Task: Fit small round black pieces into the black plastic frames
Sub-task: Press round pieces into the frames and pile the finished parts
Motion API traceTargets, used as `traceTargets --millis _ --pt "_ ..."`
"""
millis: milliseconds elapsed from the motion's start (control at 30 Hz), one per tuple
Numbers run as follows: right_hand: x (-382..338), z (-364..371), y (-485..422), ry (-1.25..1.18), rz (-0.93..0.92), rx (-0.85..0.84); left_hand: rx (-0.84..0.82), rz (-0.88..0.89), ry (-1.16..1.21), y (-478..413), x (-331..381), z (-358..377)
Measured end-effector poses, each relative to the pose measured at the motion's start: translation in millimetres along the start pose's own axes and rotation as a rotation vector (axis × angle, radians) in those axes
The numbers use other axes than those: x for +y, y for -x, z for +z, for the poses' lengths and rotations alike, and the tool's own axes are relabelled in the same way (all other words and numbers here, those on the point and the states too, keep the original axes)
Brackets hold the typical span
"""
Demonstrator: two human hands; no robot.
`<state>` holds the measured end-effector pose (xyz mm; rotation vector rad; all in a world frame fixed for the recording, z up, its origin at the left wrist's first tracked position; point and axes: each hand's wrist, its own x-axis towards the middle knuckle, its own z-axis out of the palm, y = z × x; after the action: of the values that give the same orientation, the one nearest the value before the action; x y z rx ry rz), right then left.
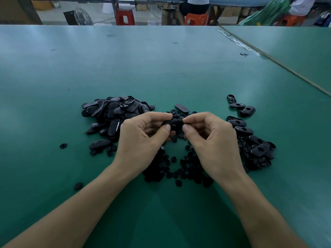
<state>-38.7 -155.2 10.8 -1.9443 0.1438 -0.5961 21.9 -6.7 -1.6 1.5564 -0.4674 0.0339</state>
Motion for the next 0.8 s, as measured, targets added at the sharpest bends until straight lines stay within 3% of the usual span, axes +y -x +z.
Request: traceTargets --millis 333,800 --pt "-6.0 -0.4 -1.1 -0.079 -0.011 -0.045 -0.03 -0.014 0.073 -0.4 1.6 -1.3" --pt "-6.2 1.7 1.9 0.028 -0.006 -0.082 -0.059 0.004 0.044 1.2 3.0 1.5"
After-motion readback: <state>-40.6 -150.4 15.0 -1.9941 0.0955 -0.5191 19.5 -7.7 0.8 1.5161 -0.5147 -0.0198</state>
